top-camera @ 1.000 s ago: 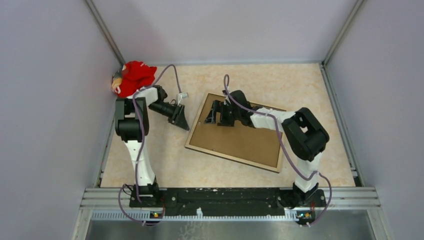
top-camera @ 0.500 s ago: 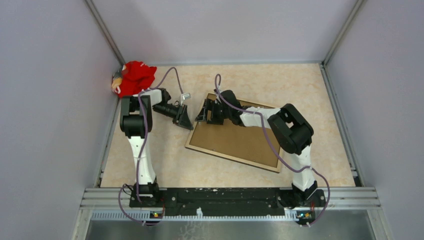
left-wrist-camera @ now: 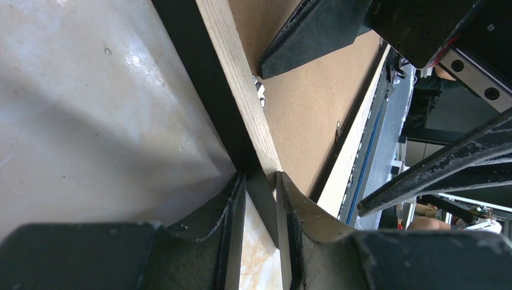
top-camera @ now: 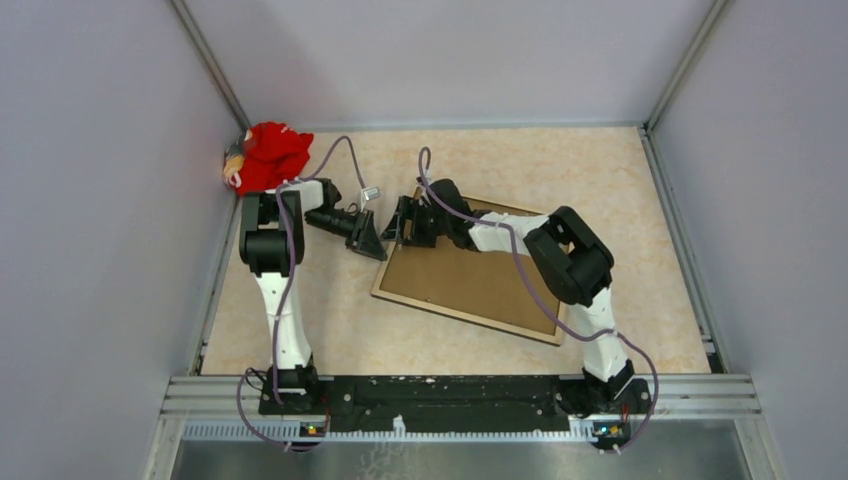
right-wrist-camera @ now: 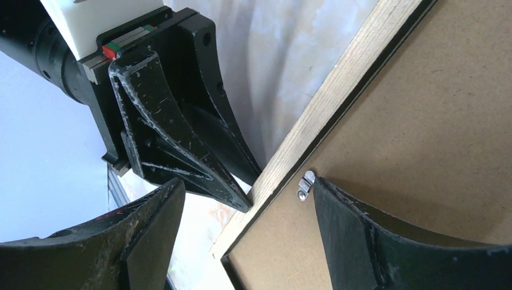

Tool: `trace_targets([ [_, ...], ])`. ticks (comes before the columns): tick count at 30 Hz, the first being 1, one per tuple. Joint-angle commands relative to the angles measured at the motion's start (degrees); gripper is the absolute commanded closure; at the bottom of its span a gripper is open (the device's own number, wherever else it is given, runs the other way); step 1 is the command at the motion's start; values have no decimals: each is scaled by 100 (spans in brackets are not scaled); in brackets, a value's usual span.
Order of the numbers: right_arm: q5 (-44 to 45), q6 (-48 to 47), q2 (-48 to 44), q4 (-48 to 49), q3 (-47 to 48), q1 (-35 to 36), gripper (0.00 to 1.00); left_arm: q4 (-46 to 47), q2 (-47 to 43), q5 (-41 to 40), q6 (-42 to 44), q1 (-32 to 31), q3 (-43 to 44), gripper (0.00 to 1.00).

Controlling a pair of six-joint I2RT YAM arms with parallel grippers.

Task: Put the photo into the frame
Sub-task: Install the photo frame at the center of the board.

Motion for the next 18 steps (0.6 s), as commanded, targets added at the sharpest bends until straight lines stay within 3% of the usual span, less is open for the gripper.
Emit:
trace_targets([
  [1, 69, 15, 176, 51, 213, 131, 22, 276, -16, -192, 123, -54, -102, 69],
  [18, -221, 411, 348, 330, 180, 192, 23, 306, -50, -262, 97, -55, -41, 69],
])
